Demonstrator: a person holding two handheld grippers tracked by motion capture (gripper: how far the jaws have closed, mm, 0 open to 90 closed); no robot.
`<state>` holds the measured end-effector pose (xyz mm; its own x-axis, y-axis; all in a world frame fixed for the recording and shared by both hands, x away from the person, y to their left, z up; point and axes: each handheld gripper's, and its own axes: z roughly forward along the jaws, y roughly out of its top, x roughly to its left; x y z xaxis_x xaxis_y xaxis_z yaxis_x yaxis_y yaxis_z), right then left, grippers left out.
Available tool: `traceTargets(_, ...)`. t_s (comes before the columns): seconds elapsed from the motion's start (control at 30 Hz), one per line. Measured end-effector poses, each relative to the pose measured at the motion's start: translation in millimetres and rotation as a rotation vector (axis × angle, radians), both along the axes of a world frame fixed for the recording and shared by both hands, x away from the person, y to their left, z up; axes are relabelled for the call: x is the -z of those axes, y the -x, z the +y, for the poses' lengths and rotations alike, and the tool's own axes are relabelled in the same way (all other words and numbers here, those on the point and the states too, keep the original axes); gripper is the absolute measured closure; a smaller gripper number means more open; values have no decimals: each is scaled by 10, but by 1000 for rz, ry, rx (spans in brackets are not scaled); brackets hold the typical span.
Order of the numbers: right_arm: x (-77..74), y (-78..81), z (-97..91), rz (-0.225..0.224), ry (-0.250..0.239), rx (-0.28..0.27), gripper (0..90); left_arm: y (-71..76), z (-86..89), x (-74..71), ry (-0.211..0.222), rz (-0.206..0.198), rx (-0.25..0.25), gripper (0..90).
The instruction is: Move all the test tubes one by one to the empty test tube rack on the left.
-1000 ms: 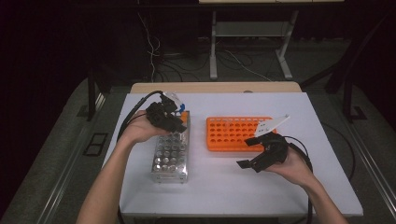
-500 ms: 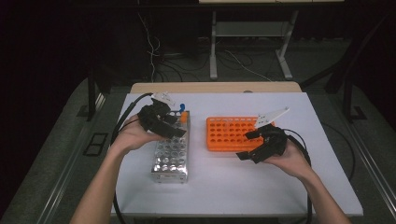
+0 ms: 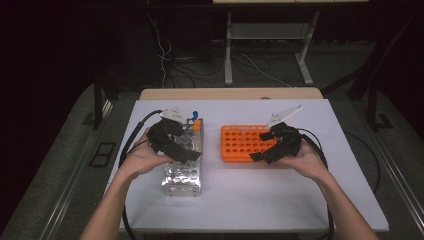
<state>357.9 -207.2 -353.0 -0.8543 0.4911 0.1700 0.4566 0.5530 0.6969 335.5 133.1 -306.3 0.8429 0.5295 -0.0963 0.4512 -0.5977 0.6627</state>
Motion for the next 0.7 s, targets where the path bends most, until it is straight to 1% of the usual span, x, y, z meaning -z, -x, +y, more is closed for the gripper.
traceTargets(0.13,-1,-83,17,-15,-15,9,104,44,-9,38,10,3,8,0)
traceTargets(0.23,10,-141,44,-26,-7,17,104,74,-23,63,12,5,18,0)
traceTargets(0.43,67,-271,88,-13,-3,27,104,126,-48,93,16,5,36,0)
traceTargets(0.7,235,-422,138,13,21,59,105,151,-67,102,8,3,50,0)
